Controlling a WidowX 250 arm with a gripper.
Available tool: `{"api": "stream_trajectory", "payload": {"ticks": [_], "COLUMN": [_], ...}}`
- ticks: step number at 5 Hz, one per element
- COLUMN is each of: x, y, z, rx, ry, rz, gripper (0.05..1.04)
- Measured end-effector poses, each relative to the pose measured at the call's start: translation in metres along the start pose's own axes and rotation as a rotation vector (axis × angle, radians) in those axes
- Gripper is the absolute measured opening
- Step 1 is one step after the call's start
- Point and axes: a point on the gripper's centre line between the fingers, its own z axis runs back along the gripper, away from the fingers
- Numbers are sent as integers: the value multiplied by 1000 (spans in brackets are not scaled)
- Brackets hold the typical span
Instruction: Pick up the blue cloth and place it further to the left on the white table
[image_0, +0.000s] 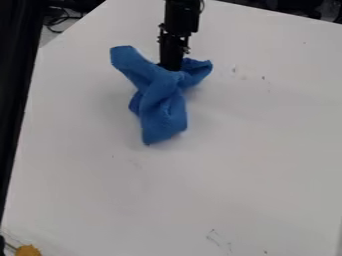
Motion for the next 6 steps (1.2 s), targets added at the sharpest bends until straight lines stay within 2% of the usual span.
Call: {"api": "stream_trajectory", "payload": {"ticks": [2, 3, 4, 6], "x": [-33, -49, -61, -83], "y": [25, 40, 49, 60], "z": [0, -5, -23, -29], "rx": [-7, -2, -7, 40], "ry": [10, -16, -33, -52], "rz": [4, 11, 16, 25], "gripper": [100, 100, 100, 100]}}
